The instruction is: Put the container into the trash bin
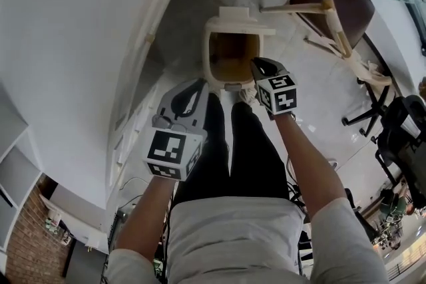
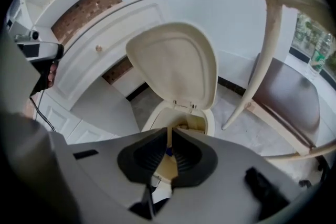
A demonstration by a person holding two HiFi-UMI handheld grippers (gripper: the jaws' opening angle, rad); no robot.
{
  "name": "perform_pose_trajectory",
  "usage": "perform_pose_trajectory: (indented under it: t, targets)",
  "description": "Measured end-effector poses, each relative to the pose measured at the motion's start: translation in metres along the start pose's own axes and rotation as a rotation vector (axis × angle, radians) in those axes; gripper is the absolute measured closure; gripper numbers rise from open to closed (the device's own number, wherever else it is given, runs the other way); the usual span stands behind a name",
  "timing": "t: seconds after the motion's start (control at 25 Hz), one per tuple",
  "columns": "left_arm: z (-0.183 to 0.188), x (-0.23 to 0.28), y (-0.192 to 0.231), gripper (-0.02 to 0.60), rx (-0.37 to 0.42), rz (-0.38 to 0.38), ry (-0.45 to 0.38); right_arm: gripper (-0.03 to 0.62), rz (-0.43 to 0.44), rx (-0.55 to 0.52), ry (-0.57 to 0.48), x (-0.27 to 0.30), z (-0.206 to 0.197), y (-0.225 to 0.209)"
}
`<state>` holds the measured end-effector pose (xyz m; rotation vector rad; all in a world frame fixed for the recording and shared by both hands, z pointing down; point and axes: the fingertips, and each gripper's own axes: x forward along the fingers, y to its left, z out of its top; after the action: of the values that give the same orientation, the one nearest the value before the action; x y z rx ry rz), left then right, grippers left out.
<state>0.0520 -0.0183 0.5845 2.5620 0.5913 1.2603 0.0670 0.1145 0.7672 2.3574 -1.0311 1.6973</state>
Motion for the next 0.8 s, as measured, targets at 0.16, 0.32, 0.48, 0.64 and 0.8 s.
perform_pose_trajectory:
  t: [0.16, 0.32, 0.48, 0.64, 0.8]
  targets:
    - [0.021, -0.014, -0.011, 0.555, 0.011, 0.006, -0.031, 0.554, 0.021, -0.047, -0.04, -0.034, 0.03, 0.011]
    - [0.037, -0.034, -0.024, 0.555, 0.024, 0.005, -0.042, 0.557, 0.046, -0.066, -0.096, -0.079, 0.056, 0.03]
    - [0.056, -0.049, -0.033, 0.555, 0.037, 0.011, -0.062, 0.559, 0.072, -0.079, -0.154, -0.121, 0.084, 0.048]
    - [0.072, -0.064, -0.048, 0.555, 0.058, 0.008, -0.077, 0.56, 0.086, -0.073, -0.201, -0.163, 0.1, 0.063]
    - [0.085, -0.076, -0.066, 0.555, 0.087, -0.009, -0.082, 0.562, 0.08, -0.064, -0.253, -0.207, 0.116, 0.07]
